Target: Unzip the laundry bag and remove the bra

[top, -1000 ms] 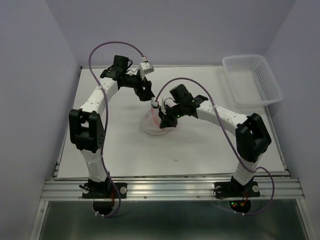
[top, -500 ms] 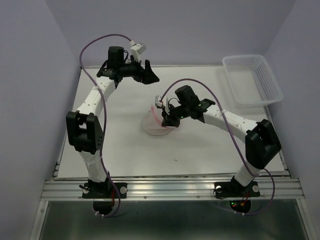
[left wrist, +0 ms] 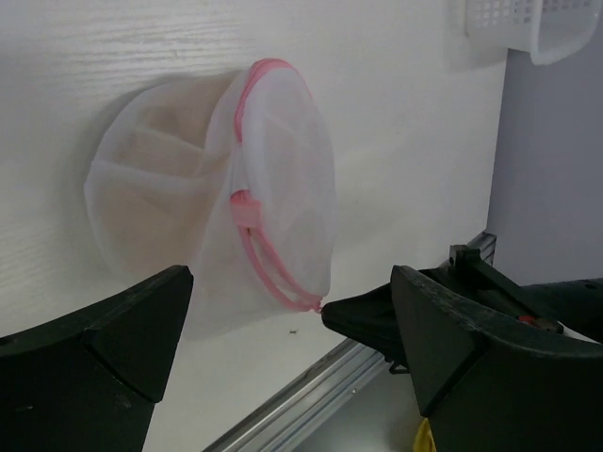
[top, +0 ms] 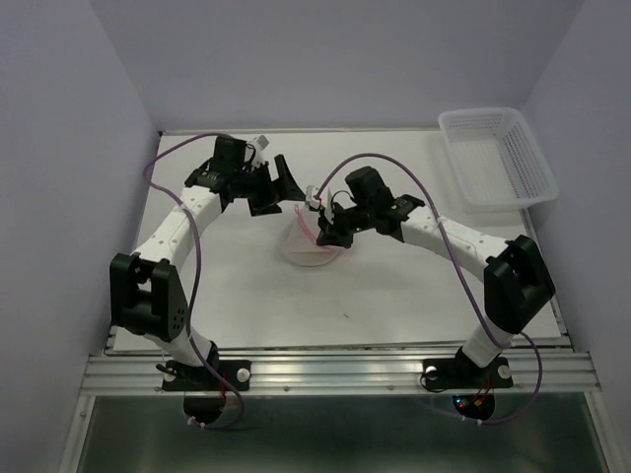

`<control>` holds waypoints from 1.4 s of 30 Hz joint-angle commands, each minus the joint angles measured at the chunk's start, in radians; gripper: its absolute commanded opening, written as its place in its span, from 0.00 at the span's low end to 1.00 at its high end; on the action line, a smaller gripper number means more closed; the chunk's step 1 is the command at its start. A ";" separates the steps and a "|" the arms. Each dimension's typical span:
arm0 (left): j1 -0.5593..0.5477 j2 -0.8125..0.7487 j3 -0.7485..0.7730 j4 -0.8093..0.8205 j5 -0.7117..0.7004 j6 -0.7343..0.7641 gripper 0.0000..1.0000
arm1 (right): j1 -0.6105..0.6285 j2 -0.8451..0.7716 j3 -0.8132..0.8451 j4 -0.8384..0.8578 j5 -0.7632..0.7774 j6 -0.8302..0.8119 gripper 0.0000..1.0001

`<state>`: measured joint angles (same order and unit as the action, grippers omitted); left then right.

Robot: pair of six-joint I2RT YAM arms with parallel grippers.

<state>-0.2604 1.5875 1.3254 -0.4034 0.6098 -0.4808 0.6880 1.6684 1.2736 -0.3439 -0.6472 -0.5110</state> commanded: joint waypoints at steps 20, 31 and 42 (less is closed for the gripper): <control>-0.132 0.106 0.049 -0.110 -0.097 -0.113 0.00 | 0.019 -0.029 0.017 0.051 0.104 -0.001 0.01; -0.051 0.154 0.115 -0.112 -0.048 -0.064 0.00 | -0.007 -0.091 -0.131 0.163 0.262 0.087 0.01; 0.056 0.134 0.077 -0.048 0.117 -0.015 0.00 | -0.140 -0.018 -0.233 0.333 0.345 0.245 0.01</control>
<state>-0.2382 1.7554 1.3884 -0.4969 0.6632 -0.5533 0.5987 1.6253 1.0924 -0.0719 -0.3943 -0.3435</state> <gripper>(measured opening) 0.070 0.026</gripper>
